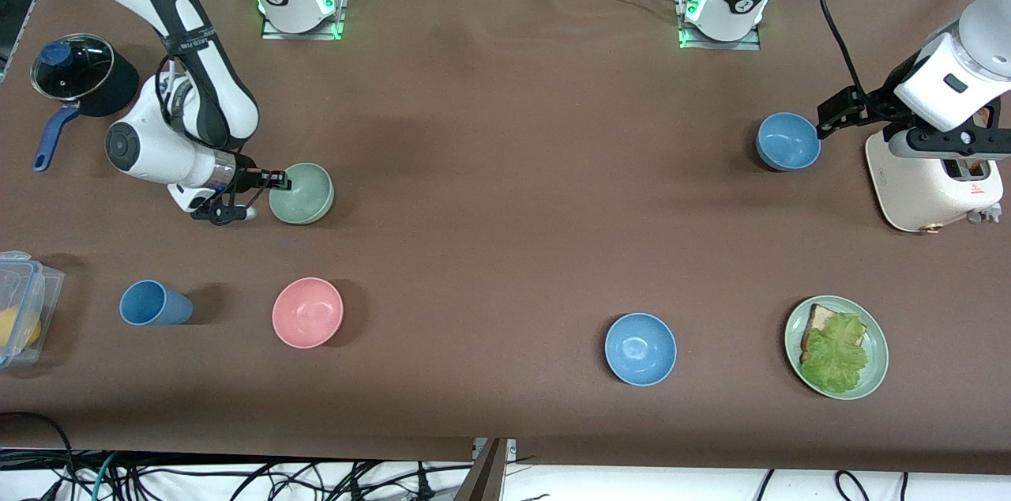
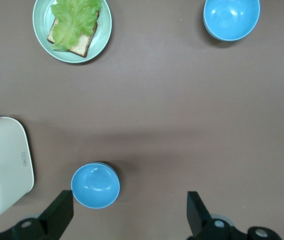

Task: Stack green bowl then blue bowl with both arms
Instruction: 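Close the right gripper on the green bowl's rim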

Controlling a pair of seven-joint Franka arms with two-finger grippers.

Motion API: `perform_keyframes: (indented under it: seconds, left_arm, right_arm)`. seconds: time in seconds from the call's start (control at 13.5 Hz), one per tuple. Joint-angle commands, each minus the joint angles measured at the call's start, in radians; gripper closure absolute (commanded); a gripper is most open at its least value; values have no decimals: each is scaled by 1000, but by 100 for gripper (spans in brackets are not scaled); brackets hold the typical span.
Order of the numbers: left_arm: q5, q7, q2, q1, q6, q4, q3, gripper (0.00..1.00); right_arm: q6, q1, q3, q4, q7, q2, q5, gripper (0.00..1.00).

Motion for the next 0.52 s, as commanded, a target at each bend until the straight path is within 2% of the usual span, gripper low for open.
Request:
perform_keyframes:
  seconds: [0.0,0.22,0.44]
  left_arm:
    - [7,7,11,5,-21,29,-2,0]
    - [7,7,11,3,-21,29,-2,0]
    - [7,7,11,2,-21,29,-2,0]
  right_arm:
    - [5,-2,9,1,-23,-15,29,100]
    - [2,-2,47,28,-12,-38,29,100]
    - [-45,-2,140,89,144,-44,29,100]
